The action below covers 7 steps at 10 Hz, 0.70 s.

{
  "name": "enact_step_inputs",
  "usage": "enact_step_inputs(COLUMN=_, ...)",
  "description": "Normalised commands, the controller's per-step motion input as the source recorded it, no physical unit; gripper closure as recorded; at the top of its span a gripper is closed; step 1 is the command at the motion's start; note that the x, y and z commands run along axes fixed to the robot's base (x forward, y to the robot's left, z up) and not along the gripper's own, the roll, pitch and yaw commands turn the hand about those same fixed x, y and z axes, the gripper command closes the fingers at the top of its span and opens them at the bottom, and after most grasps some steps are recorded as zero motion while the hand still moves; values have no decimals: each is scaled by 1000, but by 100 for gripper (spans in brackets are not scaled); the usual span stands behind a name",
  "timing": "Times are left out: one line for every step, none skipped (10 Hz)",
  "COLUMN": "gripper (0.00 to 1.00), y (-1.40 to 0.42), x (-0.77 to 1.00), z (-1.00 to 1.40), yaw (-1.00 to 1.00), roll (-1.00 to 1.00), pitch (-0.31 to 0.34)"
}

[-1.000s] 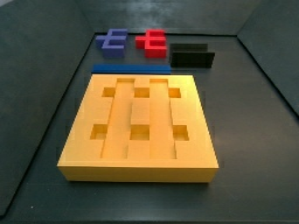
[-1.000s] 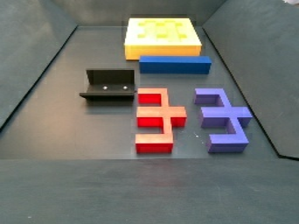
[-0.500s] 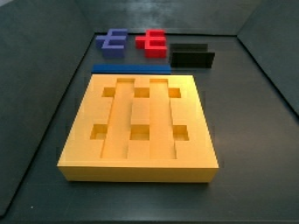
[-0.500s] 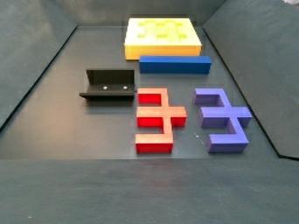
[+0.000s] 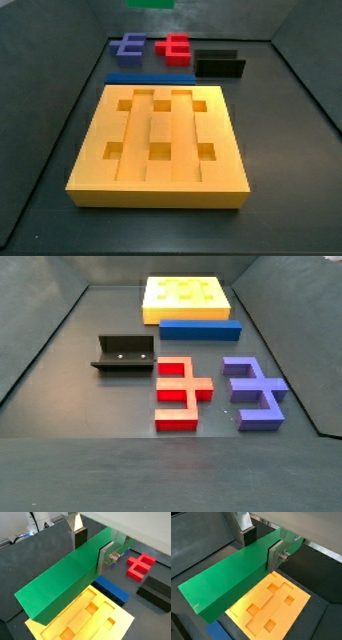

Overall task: Pick up the green object. Move up. Move to above the board. Insert the green object.
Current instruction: Insert the green object.

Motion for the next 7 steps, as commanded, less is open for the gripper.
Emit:
enact_step_inputs(gripper=100, y=0, x=0, z=-163, yaw=0, roll=-93, pitch=0)
enact_step_inputs(gripper=100, y=0, x=0, z=-226, yaw=0, roll=-103, pitch=-1)
enact_step_inputs(gripper=100, y=0, x=0, z=-469, yaw=0, roll=-206, pitch=-51)
enact_step_inputs(gripper=100, y=0, x=151, z=-629, yaw=0, roll=-249, pitch=0)
enact_step_inputs(gripper=100, y=0, x=126, z=-580, yaw=0, roll=-267, pitch=0)
enact_step_inputs(gripper=100, y=0, x=66, z=-591, yaw=0, roll=-267, pitch=0)
enact_step_inputs(gripper=100, y=0, x=17, z=-571, yaw=0, roll=-280, pitch=0)
